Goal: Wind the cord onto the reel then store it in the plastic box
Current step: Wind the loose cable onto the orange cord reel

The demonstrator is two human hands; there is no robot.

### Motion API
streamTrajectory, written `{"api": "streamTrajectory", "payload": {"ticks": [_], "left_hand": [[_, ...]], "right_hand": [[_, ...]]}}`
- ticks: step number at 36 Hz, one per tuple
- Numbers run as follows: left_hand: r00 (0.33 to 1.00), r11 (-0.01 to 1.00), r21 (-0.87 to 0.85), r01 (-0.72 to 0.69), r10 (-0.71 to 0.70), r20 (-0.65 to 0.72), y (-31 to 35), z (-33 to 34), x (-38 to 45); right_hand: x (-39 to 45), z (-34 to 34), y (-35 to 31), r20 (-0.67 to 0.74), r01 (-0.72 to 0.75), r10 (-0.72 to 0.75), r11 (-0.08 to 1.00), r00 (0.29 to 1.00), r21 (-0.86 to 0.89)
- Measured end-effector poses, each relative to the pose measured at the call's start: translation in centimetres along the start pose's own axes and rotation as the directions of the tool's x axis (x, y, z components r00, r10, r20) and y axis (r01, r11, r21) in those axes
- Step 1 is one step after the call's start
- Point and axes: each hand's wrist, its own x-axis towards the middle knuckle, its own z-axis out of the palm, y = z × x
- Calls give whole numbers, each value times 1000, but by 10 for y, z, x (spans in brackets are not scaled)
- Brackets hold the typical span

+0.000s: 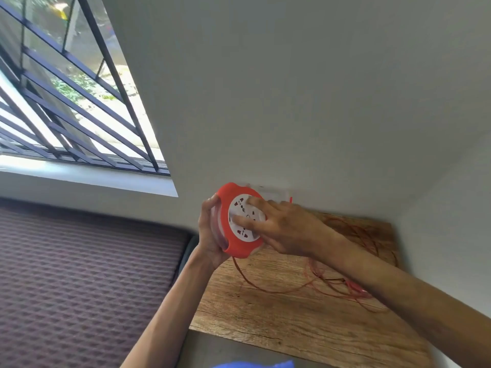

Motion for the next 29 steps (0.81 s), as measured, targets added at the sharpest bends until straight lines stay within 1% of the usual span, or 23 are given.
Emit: {"api": "streamTrajectory", "payload": {"ticks": [4,6,8,9,10,11,12,13,14,16,17,18,19,20,21,22,23,24,25,26,27,28,29], "left_hand": [[999,999,-16,42,-43,-34,-3,-1,3],[996,999,-24,48,-50,-72,-4,-2,4],[996,999,-25,35,-37,-85,-5,-3,5],[996,999,-25,23,-25,-83,-6,-3,6],[997,1000,-25,16,-18,-75,-7,-2,6],[998,999,-27,17,-19,-55,-8,-2,7],[999,999,-29,16,-17,-29,-9,-1,8],[1000,999,-32,14,-14,-10,-10,-1,9],[1000,999,-30,13,-13,-5,-10,-1,10],[1000,1000,2,11,-11,-18,-10,0,12],[1000,1000,19,12,-12,-29,-9,0,13],[999,1000,30,8,-7,-37,-9,0,13],[999,999,36,-1,3,-40,-8,0,13],[999,999,38,-10,11,-41,-8,-1,12],[999,999,35,-9,11,-41,-8,-2,12],[999,1000,25,-3,4,-33,-8,-3,12],[1000,1000,13,0,0,-13,-8,-4,12],[1000,1000,0,-1,1,9,-8,-5,12],[1000,1000,-12,-4,4,16,-8,-6,12],[1000,1000,-20,-8,8,11,-8,-7,12],[1000,1000,-26,-14,14,5,-8,-7,12],[1000,999,-28,-19,20,8,-8,-7,12],[1000,999,-27,-22,23,14,-8,-7,11]], "right_hand": [[6,-2,5,87,30,-28,999,996,-14],[9,-2,5,114,18,-19,1000,993,10],[12,-3,0,82,-74,66,993,994,97],[14,-3,-3,38,-162,158,973,987,163],[17,-5,-7,15,-281,286,928,958,245],[21,-5,-11,25,-414,429,853,903,317],[25,-6,-14,54,-534,555,763,830,365],[29,-5,-15,85,-628,651,678,755,383],[32,-4,-14,118,-694,715,606,690,388],[31,-1,-10,208,-764,772,477,600,434],[29,1,-9,264,-775,778,402,570,487],[27,2,-9,311,-773,772,338,554,537],[25,4,-10,334,-766,762,310,554,563],[24,4,-12,335,-759,751,324,569,564],[23,4,-13,302,-750,746,375,593,545],[22,4,-14,232,-721,736,460,636,519],[21,3,-15,133,-664,702,570,700,484],[19,1,-15,19,-572,632,689,775,445],[16,-3,-15,-82,-457,521,805,849,379],[12,-6,-14,-132,-333,386,892,913,305],[9,-7,-12,-135,-225,262,944,956,240],[5,-5,-9,-91,-137,159,967,983,213],[3,-7,-7,-42,-93,103,976,994,196]]}}
